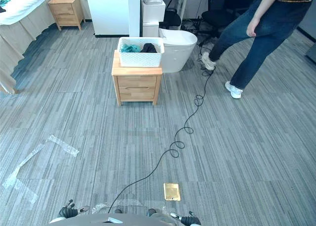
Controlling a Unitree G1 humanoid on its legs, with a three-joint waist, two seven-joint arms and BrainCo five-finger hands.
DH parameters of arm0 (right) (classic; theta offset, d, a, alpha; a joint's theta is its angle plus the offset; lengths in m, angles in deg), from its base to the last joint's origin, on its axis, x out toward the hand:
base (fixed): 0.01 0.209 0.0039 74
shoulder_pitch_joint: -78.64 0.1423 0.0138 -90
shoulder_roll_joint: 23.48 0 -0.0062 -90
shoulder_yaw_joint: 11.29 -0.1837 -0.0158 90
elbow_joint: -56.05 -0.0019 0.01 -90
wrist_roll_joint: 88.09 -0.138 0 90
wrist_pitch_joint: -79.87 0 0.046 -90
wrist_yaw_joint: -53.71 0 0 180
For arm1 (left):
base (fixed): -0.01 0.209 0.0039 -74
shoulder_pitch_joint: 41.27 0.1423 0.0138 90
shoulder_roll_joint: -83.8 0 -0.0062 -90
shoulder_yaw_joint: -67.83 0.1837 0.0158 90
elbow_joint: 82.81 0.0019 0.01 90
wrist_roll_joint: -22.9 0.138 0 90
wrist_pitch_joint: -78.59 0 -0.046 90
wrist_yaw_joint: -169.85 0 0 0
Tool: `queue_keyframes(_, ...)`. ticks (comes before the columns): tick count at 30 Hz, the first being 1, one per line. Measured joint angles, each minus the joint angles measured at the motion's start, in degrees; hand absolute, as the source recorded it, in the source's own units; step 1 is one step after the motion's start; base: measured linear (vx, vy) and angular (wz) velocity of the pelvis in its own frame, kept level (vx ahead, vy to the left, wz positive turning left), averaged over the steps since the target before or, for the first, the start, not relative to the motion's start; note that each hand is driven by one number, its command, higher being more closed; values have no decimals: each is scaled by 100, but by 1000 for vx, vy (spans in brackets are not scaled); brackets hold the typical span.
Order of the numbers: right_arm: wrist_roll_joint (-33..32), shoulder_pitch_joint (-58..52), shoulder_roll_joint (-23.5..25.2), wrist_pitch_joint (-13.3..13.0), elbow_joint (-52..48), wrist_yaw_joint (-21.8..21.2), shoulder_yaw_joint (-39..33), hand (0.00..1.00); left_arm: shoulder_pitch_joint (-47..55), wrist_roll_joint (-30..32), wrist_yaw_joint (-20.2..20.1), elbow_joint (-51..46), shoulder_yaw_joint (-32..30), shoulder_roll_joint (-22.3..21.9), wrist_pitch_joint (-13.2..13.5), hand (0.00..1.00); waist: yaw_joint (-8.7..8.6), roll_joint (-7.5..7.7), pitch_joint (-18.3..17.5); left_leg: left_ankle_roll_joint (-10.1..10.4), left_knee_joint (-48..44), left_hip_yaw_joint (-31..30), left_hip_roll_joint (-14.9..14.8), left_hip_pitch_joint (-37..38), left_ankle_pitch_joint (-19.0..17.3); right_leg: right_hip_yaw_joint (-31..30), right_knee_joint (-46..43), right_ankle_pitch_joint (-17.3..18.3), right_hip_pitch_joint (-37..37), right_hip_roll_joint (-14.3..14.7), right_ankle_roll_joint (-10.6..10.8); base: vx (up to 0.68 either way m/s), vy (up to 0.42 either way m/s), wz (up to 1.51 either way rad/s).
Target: Pick up the laundry basket with both hands and put the clothes into the washing machine.
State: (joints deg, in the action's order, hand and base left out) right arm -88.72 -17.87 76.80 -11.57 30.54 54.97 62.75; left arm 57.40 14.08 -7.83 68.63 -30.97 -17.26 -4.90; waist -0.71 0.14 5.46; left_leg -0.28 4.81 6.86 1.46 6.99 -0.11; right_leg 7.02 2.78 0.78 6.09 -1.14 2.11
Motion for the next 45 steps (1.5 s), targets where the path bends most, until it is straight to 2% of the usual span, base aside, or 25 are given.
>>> queue_keyframes(20,-4,44,19,16,3,-5,-2,0,-23,-112,13,2,-3,55,18,0,3,59,59,32,4,-152,-1,-204,37,169,183,-70,-32,19,-8,-15,-14,3)
queue_keyframes(22,-4,67,47,12,5,0,-7,0,-30,-128,39,-16,-33,63,22,0,14,113,127,93,-133,-197,-22,-259,-13,229,167,-24,-10,33,-52,-1,-31,14)
queue_keyframes(23,-5,74,61,8,3,-1,-7,0,-49,-146,51,-21,-65,82,22,0,8,146,156,140,-363,-232,-23,-398,-121,282,119,21,-10,15,-61,5,-56,33)
queue_keyframes(24,-6,105,64,-1,0,-2,-9,0,-92,-198,67,-91,-204,78,25,0,14,202,298,334,-1129,-206,-64,-656,-433,343,-78,196,-3,-14,-114,-8,-53,45)
queue_keyframes(25,-2,119,89,-6,-7,-5,-7,0,-93,-230,70,-232,-382,64,29,0,47,265,438,561,-2306,-33,-140,-1153,-637,439,-312,424,-9,-67,-180,-63,-74,46)
queue_keyframes(26,-1,118,87,-6,-9,-8,-7,0,-95,-230,69,-279,-493,55,32,0,59,270,500,561,-2939,110,-226,-1426,-675,486,-417,512,3,-76,-204,-80,-56,38)
queue_keyframes(27,1,105,64,-6,-10,-8,-6,0,-82,-230,74,-318,-655,-29,27,0,88,204,588,502,-4040,441,-496,-1857,-628,536,-576,648,109,-29,-253,-56,-47,21)
queue_keyframes(29,26,70,43,5,-14,-8,-7,0,37,-234,118,-350,-721,-98,30,0,142,173,650,323,-5039,852,-828,-2190,-524,532,-640,784,357,-20,-307,76,8,10)
queue_keyframes(30,53,120,28,17,-28,-1,-7,0,102,-232,115,-346,-705,-110,23,0,183,88,683,238,-5181,970,-910,-2328,-760,489,-652,857,465,-57,-301,138,41,4)
queue_keyframes(31,66,138,4,24,-24,-5,-6,0,116,-232,114,-346,-694,-127,23,0,196,93,678,243,-5105,982,-913,-2413,-849,465,-651,883,489,-83,-294,163,77,-12)
queue_keyframes(32,97,185,-44,45,21,-19,-4,0,124,-235,108,-348,-702,-175,23,0,260,102,662,272,-4609,989,-875,-2575,-890,365,-667,932,436,-169,-262,182,123,-37)
queue_keyframes(35,105,332,-121,52,67,-114,-1,0,205,-228,90,-327,-681,-214,-8,0,353,24,682,495,-2508,628,-681,-2708,-532,91,-694,1101,361,-388,-77,268,222,-51)
queue_keyframes(36,105,258,-183,49,69,-142,-3,0,298,-228,90,-295,-681,-285,-21,0,366,-89,634,643,-1723,381,-760,-2631,-402,-91,-715,1275,397,-418,106,403,374,-66)
queue_keyframes(37,105,229,-195,49,67,-146,-4,0,323,-230,90,-239,-683,-298,-26,0,375,-121,621,651,-1768,373,-844,-2651,-332,-181,-763,1380,429,-438,164,505,448,-67)
queue_keyframes(38,105,228,-177,47,64,-162,-8,0,403,-233,70,-193,-741,-260,-41,0,381,-74,539,541,-2305,416,-745,-2793,-146,-359,-930,1679,476,-619,136,518,386,-62)
queue_keyframes(39,101,100,-99,44,113,-191,-19,0,504,-229,44,-216,-857,-227,-31,0,381,182,351,242,-2713,435,-483,-2924,-336,-543,-1434,1951,328,-884,151,565,351,-57)
queue_keyframes(40,98,111,-35,28,140,-192,-52,0,502,-230,37,-201,-928,-200,-33,0,378,260,322,92,-2884,486,-383,-2932,-428,-656,-2024,2000,122,-989,305,474,242,-38)
queue_keyframes(41,75,123,69,-35,114,-191,-187,0,436,-230,40,-165,-964,-143,-46,0,323,341,328,-106,-3061,571,-270,-2877,-670,-760,-2996,2011,-234,-1114,420,464,213,-8)
queue_keyframes(42,74,181,128,-72,100,-206,-277,0,375,-229,7,-181,-947,-92,-45,0,235,420,366,-213,-3144,609,-104,-2642,-931,-1000,-4398,1578,-710,-1217,715,638,296,9)
queue_keyframes(43,76,205,147,-79,87,-222,-262,0,345,-229,-10,-222,-870,-43,-49,0,180,389,442,-233,-3112,639,15,-2238,-1129,-1094,-5687,1110,-1109,-1268,965,520,240,5)
queue_keyframes(44,75,205,136,-75,70,-226,-240,0,338,-229,-9,-250,-846,-42,-52,0,182,383,453,-252,-3048,666,40,-1993,-1220,-1037,-6231,1064,-1250,-1272,911,511,202,-10)
queue_keyframes(45,77,203,102,-82,0,-228,-197,0,339,-231,-6,-294,-764,-44,-54,0,168,340,477,-323,-2808,700,57,-1461,-1287,-724,-6838,1118,-1458,-1256,705,472,151,-30)
